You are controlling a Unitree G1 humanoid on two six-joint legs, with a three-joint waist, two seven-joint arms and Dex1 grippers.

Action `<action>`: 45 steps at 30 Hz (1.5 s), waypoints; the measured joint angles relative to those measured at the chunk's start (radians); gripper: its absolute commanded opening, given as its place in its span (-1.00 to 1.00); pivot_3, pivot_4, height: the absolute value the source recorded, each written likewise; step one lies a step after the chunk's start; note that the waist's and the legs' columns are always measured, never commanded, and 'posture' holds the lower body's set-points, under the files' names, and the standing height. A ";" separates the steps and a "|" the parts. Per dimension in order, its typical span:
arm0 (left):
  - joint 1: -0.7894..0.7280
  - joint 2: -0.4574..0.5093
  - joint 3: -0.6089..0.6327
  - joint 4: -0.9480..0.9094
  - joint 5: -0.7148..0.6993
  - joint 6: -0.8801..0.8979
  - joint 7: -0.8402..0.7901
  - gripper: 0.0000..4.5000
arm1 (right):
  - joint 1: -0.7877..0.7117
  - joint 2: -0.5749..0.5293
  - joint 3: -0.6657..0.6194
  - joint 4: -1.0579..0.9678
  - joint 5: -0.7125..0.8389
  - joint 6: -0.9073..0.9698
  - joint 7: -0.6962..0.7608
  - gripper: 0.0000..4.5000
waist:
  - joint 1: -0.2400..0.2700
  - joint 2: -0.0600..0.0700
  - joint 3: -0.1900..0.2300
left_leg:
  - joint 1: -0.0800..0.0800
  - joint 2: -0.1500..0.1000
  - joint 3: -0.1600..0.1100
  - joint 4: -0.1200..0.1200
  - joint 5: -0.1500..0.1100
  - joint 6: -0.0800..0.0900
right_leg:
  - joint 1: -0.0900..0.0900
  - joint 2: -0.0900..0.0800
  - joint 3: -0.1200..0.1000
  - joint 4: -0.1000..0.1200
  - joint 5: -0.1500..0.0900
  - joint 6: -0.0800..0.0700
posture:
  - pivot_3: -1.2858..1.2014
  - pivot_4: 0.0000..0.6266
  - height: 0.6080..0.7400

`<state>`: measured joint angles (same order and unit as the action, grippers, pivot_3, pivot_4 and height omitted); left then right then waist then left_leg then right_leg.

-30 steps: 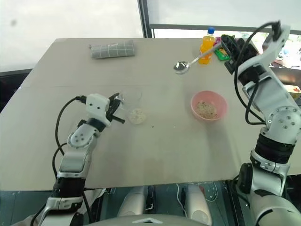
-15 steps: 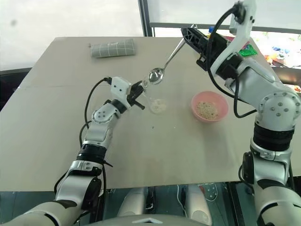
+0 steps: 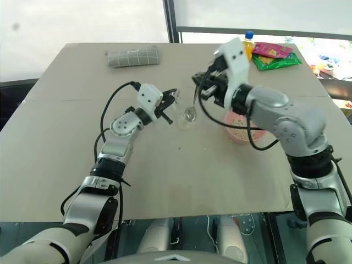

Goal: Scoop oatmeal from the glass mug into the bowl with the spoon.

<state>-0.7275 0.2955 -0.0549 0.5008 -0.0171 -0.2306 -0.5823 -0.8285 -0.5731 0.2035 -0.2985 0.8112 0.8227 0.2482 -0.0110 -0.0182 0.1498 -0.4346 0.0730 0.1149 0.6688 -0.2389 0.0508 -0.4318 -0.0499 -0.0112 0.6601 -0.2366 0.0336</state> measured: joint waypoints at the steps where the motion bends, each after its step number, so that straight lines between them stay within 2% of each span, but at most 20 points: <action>1: -0.002 0.001 -0.003 0.000 0.004 0.000 -0.002 -0.98 | 0.000 0.000 0.018 0.000 -0.031 -0.011 0.019 -1.00 | 0.000 0.000 0.000 | 0.000 0.000 0.000 0.000 0.000 0.000 | 0.000 0.000 0.000 0.000 0.000 0.000 | 0.03 -0.52 1.00; 6: -0.002 0.007 -0.036 0.000 0.039 0.003 -0.013 -0.98 | 0.008 0.004 0.128 0.000 -0.232 -0.115 0.134 -1.00 | 0.000 0.000 0.000 | 0.000 0.000 0.000 0.000 0.001 -0.002 | -0.001 0.000 0.000 0.000 0.000 0.000 | 0.03 -0.52 1.00; 11: -0.005 0.009 -0.036 0.000 0.039 0.007 -0.024 -0.98 | 0.009 0.044 0.129 0.013 -0.323 -0.154 0.172 -1.00 | 0.000 0.000 0.000 | 0.000 0.000 0.000 0.000 0.002 -0.003 | -0.001 0.000 0.000 0.001 0.000 0.000 | 0.03 -0.52 1.00; 16: -0.009 0.006 -0.035 0.000 0.038 0.028 -0.023 -0.98 | 0.029 0.071 0.089 0.013 -0.328 -0.113 0.193 -1.00 | 0.003 0.000 0.000 | 0.000 0.000 0.000 0.000 0.002 -0.004 | 0.000 0.000 0.000 0.001 0.000 0.000 | 0.03 -0.52 1.00; 20: -0.008 0.007 -0.038 0.005 0.056 0.038 -0.024 -0.98 | 0.074 0.095 0.017 -0.032 -0.266 0.005 0.197 -1.00 | 0.003 0.000 0.000 | 0.000 0.000 0.000 0.000 0.002 -0.004 | 0.000 0.000 0.000 0.001 0.000 0.000 | 0.03 -0.52 1.00; 25: -0.009 0.006 -0.043 0.018 0.067 0.038 -0.023 -0.98 | 0.095 0.216 -0.145 -0.040 -0.143 0.234 0.115 -1.00 | 0.001 0.000 0.000 | 0.000 0.000 0.000 0.001 0.002 -0.003 | 0.000 0.001 0.000 0.002 0.000 0.000 | 0.03 -0.52 1.00; 29: -0.009 0.006 -0.043 0.020 0.072 0.038 -0.020 -0.98 | 0.098 0.319 -0.257 -0.019 -0.120 0.339 0.011 -1.00 | 0.001 0.000 0.000 | 0.000 0.000 0.000 0.001 0.002 -0.003 | 0.000 0.000 0.000 0.002 0.000 0.000 | 0.03 -0.52 1.00; 32: -0.009 0.002 -0.043 0.020 0.073 0.038 -0.017 -0.98 | 0.098 0.477 -0.415 0.011 -0.097 0.447 -0.122 -1.00 | 0.000 0.000 0.000 | 0.000 0.000 0.000 0.000 0.003 -0.004 | -0.001 0.000 0.000 0.002 0.000 0.000 | 0.03 -0.52 1.00; 37: -0.009 0.001 -0.042 0.020 0.075 0.038 -0.016 -0.98 | 0.058 0.625 -0.617 0.043 -0.080 0.572 -0.255 -1.00 | -0.002 0.000 0.000 | 0.001 0.000 0.000 0.000 0.003 -0.004 | 0.000 0.000 0.000 0.003 0.000 0.000 | 0.03 -0.52 1.00; 40: -0.009 0.001 -0.042 0.020 0.075 0.037 -0.018 -0.98 | 0.000 0.670 -0.751 0.086 -0.071 0.656 -0.303 -1.00 | -0.002 0.000 0.000 | 0.001 0.000 0.000 0.000 0.003 -0.004 | 0.000 0.000 0.000 0.003 0.000 0.000 | 0.03 -0.52 1.00; 45: -0.009 -0.014 -0.040 0.020 0.065 0.024 -0.026 -0.98 | -0.070 0.662 -0.901 0.154 -0.050 0.753 -0.328 -1.00 | -0.002 0.000 0.000 | 0.000 0.000 0.000 0.000 0.002 -0.004 | 0.000 0.000 0.000 0.002 0.000 0.000 | 0.03 -0.52 1.00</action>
<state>-0.7365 0.2814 -0.0948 0.5213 0.0479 -0.2068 -0.6087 -0.8984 0.0889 -0.6979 -0.1446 0.7609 1.5755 -0.0799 -0.0131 -0.0180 0.1497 -0.4345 0.0730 0.1146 0.6685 -0.2365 0.0467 -0.4323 -0.0496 -0.0116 0.6622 -0.2365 0.0335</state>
